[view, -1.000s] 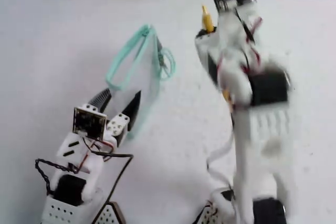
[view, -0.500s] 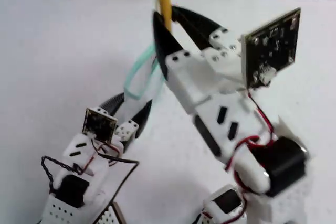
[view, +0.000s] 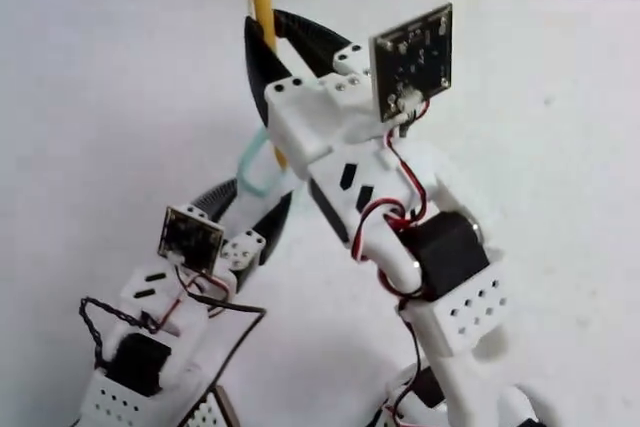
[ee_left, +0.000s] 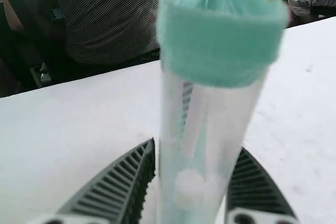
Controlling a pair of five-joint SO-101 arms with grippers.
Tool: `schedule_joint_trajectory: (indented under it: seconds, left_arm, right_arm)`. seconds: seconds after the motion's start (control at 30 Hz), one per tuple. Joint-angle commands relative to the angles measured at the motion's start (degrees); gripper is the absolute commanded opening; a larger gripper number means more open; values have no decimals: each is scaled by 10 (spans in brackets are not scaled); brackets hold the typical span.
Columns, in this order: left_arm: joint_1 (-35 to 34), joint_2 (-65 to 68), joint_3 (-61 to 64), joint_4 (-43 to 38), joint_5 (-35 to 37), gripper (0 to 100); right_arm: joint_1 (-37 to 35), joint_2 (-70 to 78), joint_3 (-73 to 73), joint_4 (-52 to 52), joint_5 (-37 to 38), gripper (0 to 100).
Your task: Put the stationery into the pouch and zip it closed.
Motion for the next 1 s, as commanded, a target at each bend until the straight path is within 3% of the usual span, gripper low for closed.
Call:
schedule_joint_trajectory:
  seconds: [0.0, 0.5, 0.97]
  left_arm:
    - [0, -5, -9, -2, 1, 210]
    - [-20, -5, -10, -3, 1, 210]
    - [-22, -5, -9, -14, 1, 210]
  right_arm:
    - [2, -10, 3, -43, -4, 17]
    - [2, 68, 18, -118, -4, 17]
    - [-6, -57, 90, 76, 1, 17]
